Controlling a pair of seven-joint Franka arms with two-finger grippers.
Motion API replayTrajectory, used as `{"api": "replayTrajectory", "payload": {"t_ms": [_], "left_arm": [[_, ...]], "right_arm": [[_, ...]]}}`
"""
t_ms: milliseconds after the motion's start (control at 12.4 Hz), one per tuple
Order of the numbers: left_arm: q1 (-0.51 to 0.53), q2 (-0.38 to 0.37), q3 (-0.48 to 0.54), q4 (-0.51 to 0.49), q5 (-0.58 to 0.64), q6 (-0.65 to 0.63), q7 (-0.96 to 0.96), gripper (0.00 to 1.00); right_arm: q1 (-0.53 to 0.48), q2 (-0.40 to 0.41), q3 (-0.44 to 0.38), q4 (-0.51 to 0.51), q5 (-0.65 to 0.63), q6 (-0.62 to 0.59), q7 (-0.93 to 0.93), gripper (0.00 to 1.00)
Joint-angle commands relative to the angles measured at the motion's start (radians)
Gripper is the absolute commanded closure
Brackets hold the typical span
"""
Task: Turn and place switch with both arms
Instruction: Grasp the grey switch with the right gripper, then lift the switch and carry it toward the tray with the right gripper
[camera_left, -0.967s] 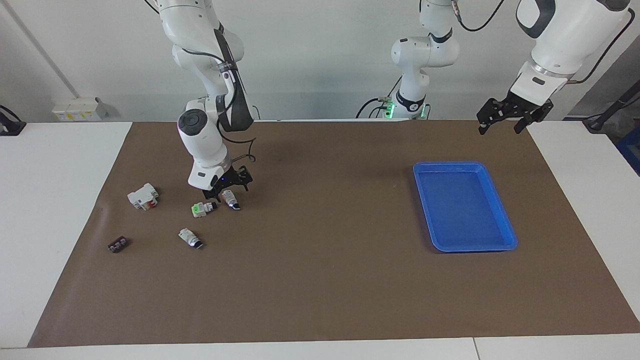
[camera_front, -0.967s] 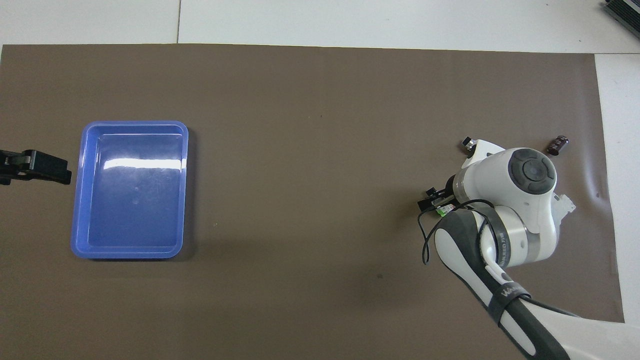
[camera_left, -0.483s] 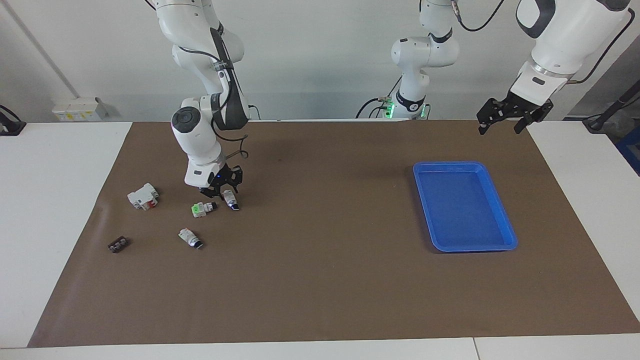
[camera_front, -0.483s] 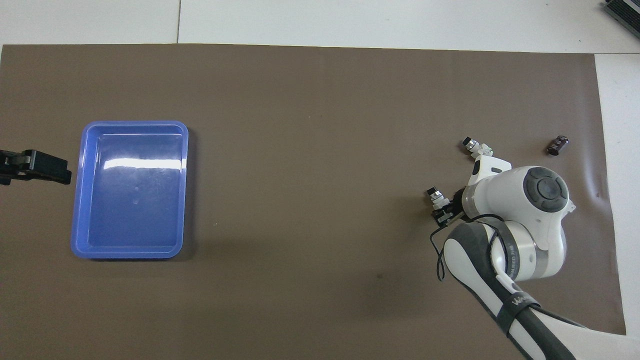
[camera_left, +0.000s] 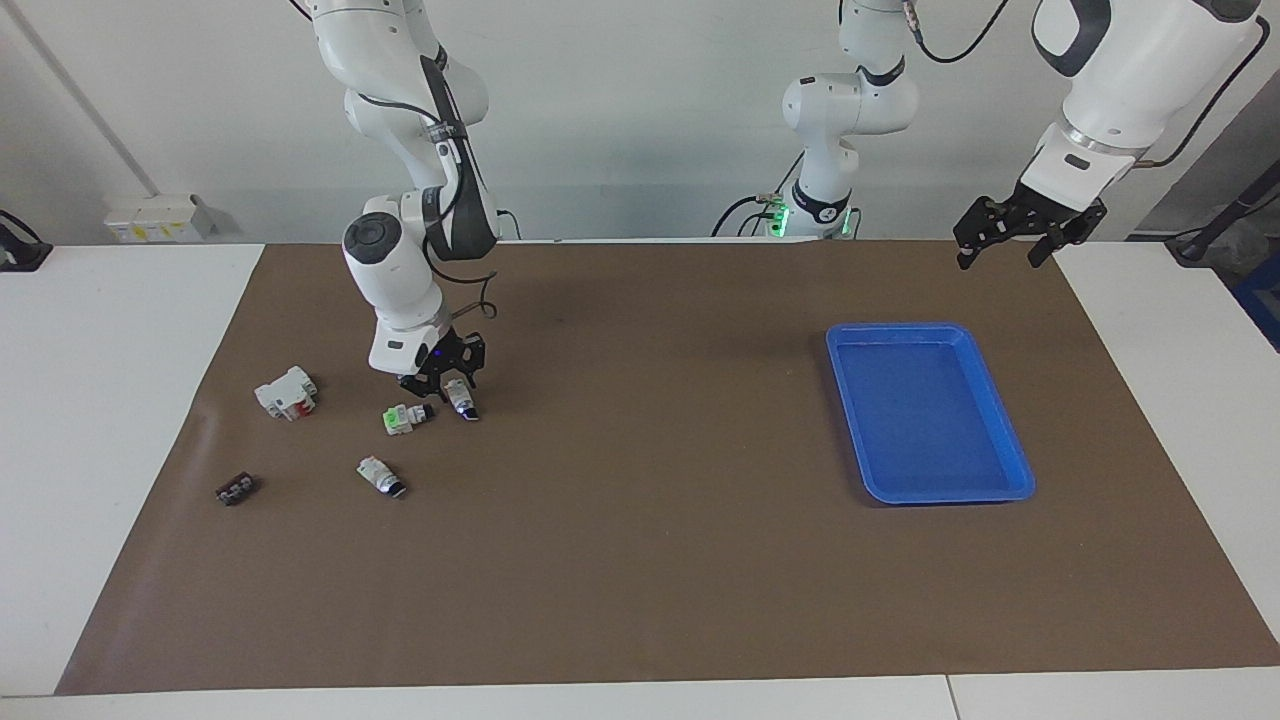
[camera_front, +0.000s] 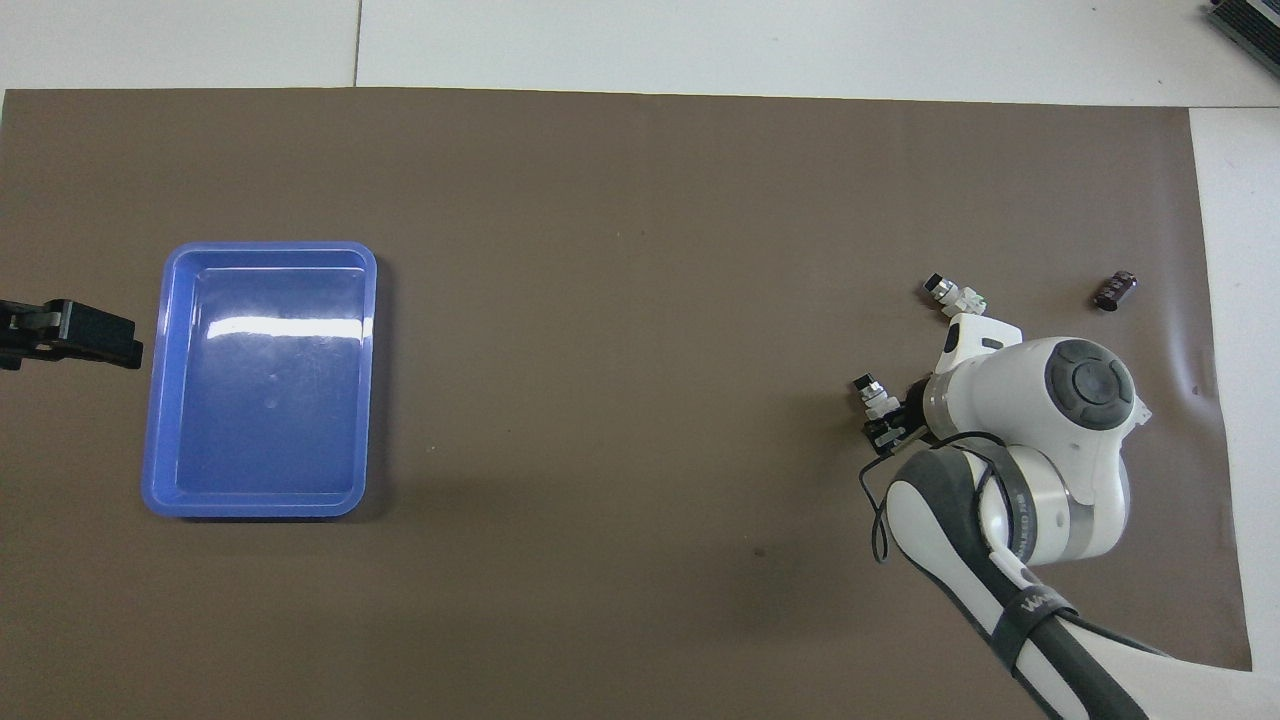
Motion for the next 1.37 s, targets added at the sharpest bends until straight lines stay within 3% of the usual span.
{"api": "replayTrajectory", "payload": {"t_ms": [0,81,161,242,403,645,806,967,1289], "left_arm": [[0.002,-0.017,0.001,-0.014,0.009,-0.01,-0.005,0.0],[0.002,-0.017,0.001,-0.014,0.009,-0.01,-0.005,0.0],[0.002,-0.017,0.001,-0.014,0.009,-0.01,-0.005,0.0],[0.002,-0.017,0.001,-0.014,0.009,-0.01,-0.005,0.0],[0.002,-0.017,0.001,-0.014,0.009,-0.01,-0.005,0.0],[0.002,-0.017,0.001,-0.014,0.009,-0.01,-0.005,0.0],[0.002,-0.017,0.001,-0.014,0.009,-0.01,-0.005,0.0],[0.002,-0.017,0.0,-0.014,0.009,-0.01,-0.009,0.0],[-0.014,-0.017,0.0,-0.014,0.009,-0.01,-0.009,0.0]], "right_arm": [[-0.012,-0.015,0.006,-0.041,0.024,0.047,-0.033,0.5],[-0.01,-0.015,0.006,-0.039,0.024,0.046,-0.039,0.6],[-0.01,-0.015,0.006,-0.041,0.024,0.044,-0.048,0.83],[-0.01,-0.015,0.004,-0.041,0.024,0.041,-0.048,1.0],[0.01,-0.015,0.009,-0.032,0.008,0.021,-0.057,1.0],[0.065,0.005,0.009,0.155,-0.015,-0.173,-0.268,1.0],[0.064,-0.012,0.011,0.218,0.01,-0.209,-0.458,1.0],[0.083,-0.015,0.02,0.284,0.137,-0.223,-0.572,1.0],[0.105,-0.027,0.093,0.355,0.579,-0.211,-0.799,1.0]]}}
